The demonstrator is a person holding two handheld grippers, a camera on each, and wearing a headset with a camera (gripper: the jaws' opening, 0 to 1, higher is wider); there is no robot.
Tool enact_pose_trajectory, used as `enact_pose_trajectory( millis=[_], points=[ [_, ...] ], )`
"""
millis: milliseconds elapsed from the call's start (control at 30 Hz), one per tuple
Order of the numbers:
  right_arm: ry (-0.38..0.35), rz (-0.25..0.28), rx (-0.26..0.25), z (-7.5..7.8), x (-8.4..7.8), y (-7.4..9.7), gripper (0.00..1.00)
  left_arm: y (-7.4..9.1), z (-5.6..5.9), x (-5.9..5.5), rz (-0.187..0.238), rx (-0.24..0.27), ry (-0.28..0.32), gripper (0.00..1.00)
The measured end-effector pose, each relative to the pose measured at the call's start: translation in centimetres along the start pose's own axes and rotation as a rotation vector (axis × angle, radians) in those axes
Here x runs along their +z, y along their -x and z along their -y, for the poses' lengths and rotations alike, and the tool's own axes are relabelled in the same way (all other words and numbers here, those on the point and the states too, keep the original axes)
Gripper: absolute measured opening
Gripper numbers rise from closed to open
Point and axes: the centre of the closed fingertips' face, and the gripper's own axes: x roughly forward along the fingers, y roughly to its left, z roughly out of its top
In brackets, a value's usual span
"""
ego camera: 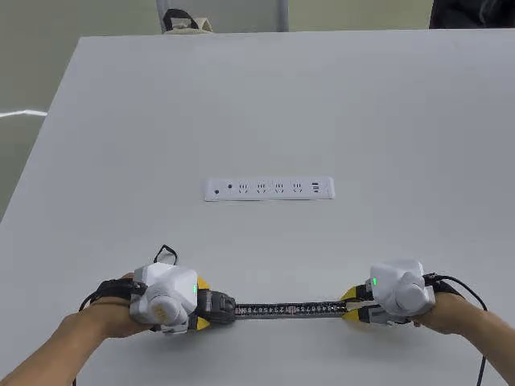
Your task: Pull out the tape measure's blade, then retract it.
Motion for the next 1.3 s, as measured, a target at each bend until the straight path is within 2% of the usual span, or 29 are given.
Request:
enact_pose_trajectory(
  millis=[1300],
  points=[
    [-0.006, -0.019, -0.003, 0.4, -0.64, 0.62, 0.12, -0.2, -0.13, -0.06, -0.001, -0.003, 0.004, 0.3]
  ],
)
